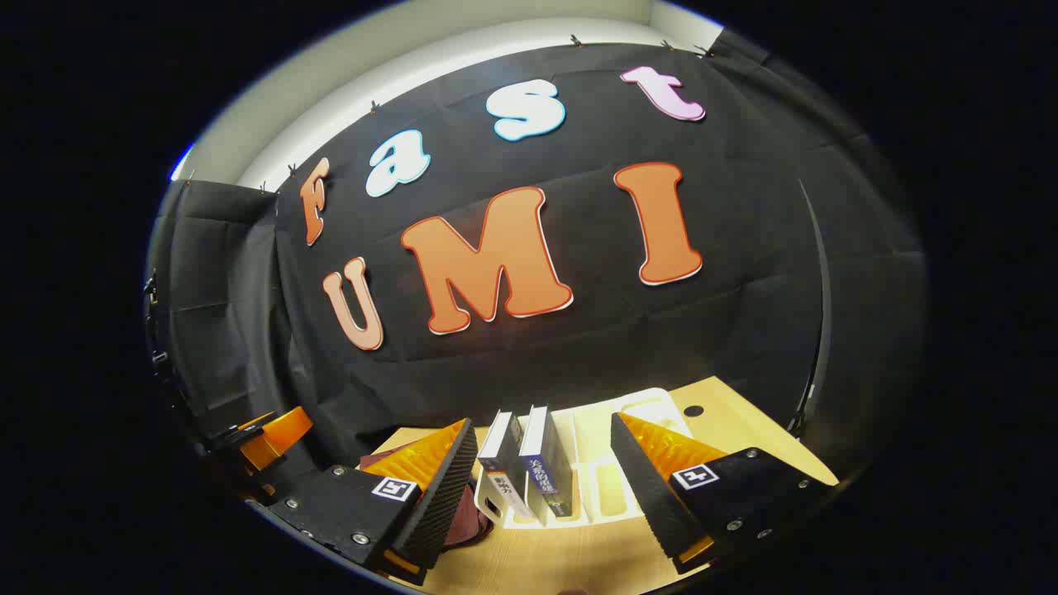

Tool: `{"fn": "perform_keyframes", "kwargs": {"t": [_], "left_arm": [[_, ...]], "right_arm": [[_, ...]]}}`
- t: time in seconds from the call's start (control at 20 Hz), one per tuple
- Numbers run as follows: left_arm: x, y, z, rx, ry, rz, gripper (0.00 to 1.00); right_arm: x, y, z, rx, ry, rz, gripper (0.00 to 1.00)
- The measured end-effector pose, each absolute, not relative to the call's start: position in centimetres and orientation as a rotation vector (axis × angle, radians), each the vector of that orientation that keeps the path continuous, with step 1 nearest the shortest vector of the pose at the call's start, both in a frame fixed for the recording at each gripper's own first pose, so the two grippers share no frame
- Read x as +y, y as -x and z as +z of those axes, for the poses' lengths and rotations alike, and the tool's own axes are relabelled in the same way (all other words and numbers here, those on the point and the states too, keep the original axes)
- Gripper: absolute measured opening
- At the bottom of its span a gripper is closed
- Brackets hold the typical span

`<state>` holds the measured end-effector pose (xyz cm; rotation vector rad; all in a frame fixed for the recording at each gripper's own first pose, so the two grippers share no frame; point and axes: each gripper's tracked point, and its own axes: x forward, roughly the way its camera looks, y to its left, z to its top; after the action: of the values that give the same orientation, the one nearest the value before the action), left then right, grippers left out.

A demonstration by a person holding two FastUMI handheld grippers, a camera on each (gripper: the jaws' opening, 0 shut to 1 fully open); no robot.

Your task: Open the schoolbag, grab two books from the bookshelf and put them into the schoolbag.

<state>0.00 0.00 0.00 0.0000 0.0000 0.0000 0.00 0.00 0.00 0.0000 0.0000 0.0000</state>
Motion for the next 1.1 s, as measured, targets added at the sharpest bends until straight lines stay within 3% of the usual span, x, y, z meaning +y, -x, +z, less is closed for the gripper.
{"fn": "perform_keyframes", "kwargs": {"t": [0.05, 0.1, 0.15, 0.3, 0.7, 0.75, 0.9, 1.1], "left_arm": [[0.2, 0.6, -0.3, 0.0, -0.008, 0.019, 0.95], [0.3, 1.2, -0.6, 0.006, -0.019, 0.031, 0.95], [0.2, 1.4, -1.0, 0.015, -0.032, 0.031, 0.95], [0.2, 1.4, -1.4, 0.027, -0.057, 0.025, 0.95], [1.1, -1.6, -1.5, 0.059, -0.078, -0.072, 0.95], [1.3, -2.1, -2.0, 0.067, -0.086, -0.086, 0.95], [1.6, -3.1, -3.1, 0.085, -0.103, -0.142, 0.95], [2.1, -4.3, -3.5, 0.088, -0.104, -0.222, 0.95]], "right_arm": [[-0.4, 0.0, -0.1, 0.005, 0.006, 0.0, 1.0], [-0.7, 0.1, -0.3, 0.014, 0.001, -0.001, 0.96], [-1.0, 0.2, -0.4, 0.023, -0.004, 0.0, 1.0], [-1.9, 0.5, -0.5, 0.021, 0.02, -0.027, 0.96], [-0.9, 1.2, -1.8, 0.002, 0.091, -0.159, 1.0], [-0.6, 1.2, -1.8, -0.003, 0.087, -0.179, 0.96], [0.5, 1.0, -1.9, -0.017, 0.096, -0.232, 1.0], [0.2, 0.6, -1.3, -0.056, 0.146, -0.36, 0.96]]}}
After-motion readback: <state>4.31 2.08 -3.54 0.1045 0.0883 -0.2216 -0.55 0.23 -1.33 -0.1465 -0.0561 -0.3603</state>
